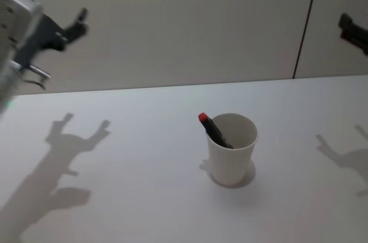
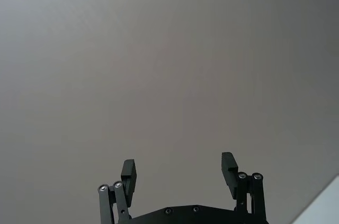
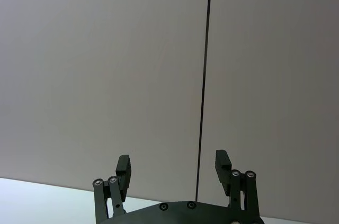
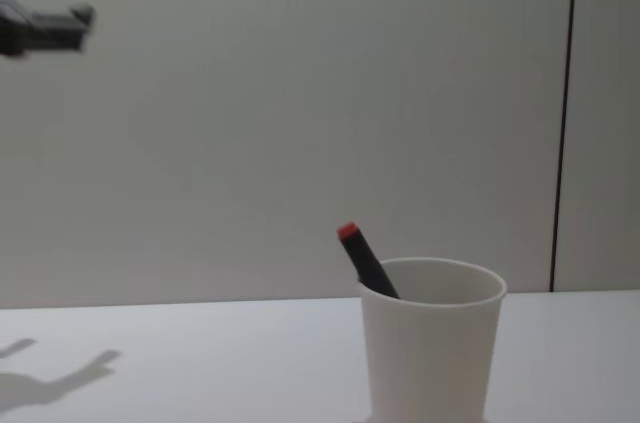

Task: Place the pen into the pen holder.

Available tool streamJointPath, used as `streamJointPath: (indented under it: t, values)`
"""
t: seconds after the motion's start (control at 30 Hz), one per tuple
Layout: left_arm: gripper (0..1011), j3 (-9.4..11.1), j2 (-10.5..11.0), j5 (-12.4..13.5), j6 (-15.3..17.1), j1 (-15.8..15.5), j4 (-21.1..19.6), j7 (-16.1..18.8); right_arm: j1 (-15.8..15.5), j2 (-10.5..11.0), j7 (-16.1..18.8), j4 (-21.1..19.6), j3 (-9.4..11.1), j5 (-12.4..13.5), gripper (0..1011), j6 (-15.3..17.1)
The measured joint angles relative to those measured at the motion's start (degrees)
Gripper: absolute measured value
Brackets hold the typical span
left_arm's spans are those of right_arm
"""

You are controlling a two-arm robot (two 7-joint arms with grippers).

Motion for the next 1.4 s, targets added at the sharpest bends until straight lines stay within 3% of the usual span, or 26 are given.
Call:
streamJointPath:
  t: [0.57, 0.77, 1.1, 1.4]
  values:
    - [1001, 13.06, -9.27, -5.23, -0.75, -0.12, 5.71, 3.71, -4.64, -9.77, 5.32, 7.18, -2.43, -12.06, 1001, -8.44]
    - [1001, 16.28, -11.55, -6.53, -0.91, -0.15, 7.10, 4.63, -6.23, -13.12, 7.14, 9.65, -3.25, -16.19, 1001, -11.36]
    - [1001, 17.35, -12.32, -6.96, -1.00, -0.16, 7.57, 4.94, -8.07, -16.96, 9.24, 12.51, -4.21, -20.92, 1001, -14.74]
    - [1001, 17.37, -12.34, -6.96, -1.00, -0.16, 7.57, 4.94, -8.26, -17.35, 9.47, 12.79, -4.32, -21.44, 1001, -15.07]
